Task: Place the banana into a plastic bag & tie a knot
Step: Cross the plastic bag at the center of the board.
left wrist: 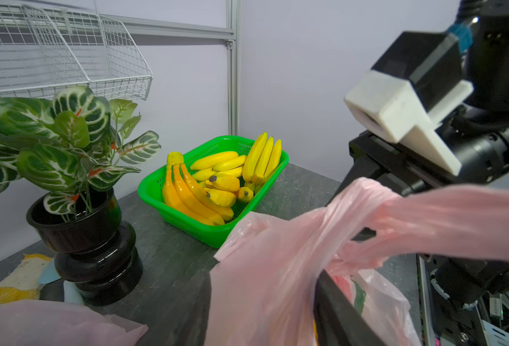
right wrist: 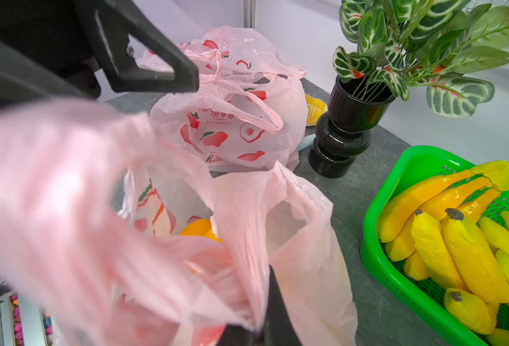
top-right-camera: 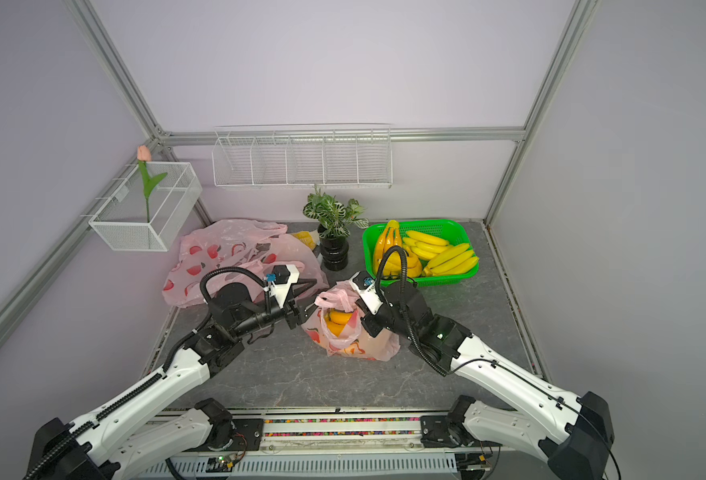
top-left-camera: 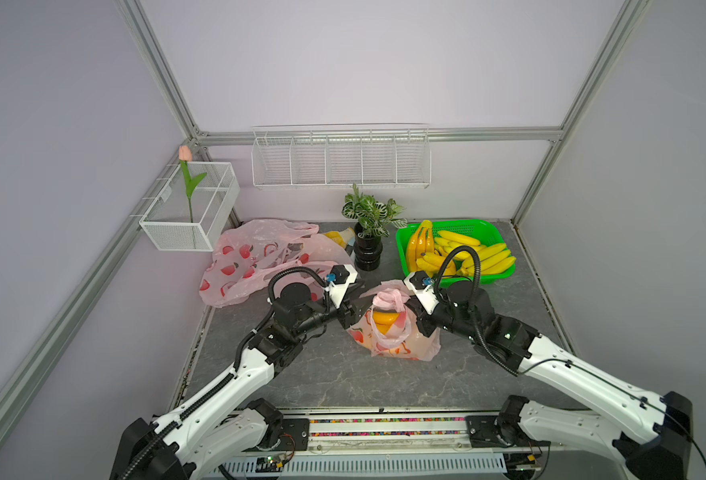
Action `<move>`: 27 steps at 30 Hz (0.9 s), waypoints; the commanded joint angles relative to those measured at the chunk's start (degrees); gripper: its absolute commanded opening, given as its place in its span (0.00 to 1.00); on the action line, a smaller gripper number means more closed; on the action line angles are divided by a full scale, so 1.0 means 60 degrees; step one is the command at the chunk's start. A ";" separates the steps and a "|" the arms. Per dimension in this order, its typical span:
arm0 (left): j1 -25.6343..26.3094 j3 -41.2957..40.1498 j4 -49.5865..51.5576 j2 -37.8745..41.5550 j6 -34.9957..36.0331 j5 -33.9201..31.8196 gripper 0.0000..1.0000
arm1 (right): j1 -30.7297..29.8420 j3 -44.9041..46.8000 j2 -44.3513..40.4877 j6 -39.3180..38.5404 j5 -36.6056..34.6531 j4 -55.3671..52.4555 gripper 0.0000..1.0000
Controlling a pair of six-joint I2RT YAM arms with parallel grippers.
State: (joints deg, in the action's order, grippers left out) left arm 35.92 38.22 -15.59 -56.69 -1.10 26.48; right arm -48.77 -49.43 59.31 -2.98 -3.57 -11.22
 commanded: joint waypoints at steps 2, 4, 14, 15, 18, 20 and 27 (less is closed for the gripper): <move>-0.0558 0.0646 -0.1296 -0.0802 -0.1355 0.0589 0.56 | 0.0058 0.0185 -0.0144 -0.0012 0.0101 0.0431 0.07; -0.0567 0.0915 -0.1144 -0.1213 -0.1358 0.0897 0.55 | 0.0057 0.0198 -0.0155 0.0010 0.0007 0.0461 0.07; -0.0044 0.0991 0.0691 -0.1226 0.0619 0.2977 0.51 | 0.0611 0.0052 -0.0058 0.0615 0.0152 0.0779 0.07; -0.0027 0.0987 0.0895 -0.1159 0.0720 0.3090 0.51 | 0.0733 0.0014 -0.0036 0.0697 0.0223 0.0787 0.07; -0.0036 0.0777 0.0856 -0.0866 0.0551 0.2756 0.53 | 0.0970 -0.0024 0.0028 0.0768 0.0454 0.0772 0.07; -0.0061 0.0555 0.0536 -0.0555 0.0261 0.2260 0.53 | 0.1004 -0.0013 0.0047 0.0656 0.0503 0.0757 0.07; -0.0562 0.0489 -0.0700 -0.0665 -0.0972 0.1963 0.56 | 0.0996 0.0196 -0.0041 0.0308 0.0897 0.0779 0.07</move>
State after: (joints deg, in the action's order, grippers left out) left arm 33.45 40.45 -16.78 -58.70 -3.20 39.86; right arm -42.98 -48.95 59.48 0.01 -0.56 -9.19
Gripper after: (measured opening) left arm 0.568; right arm 0.070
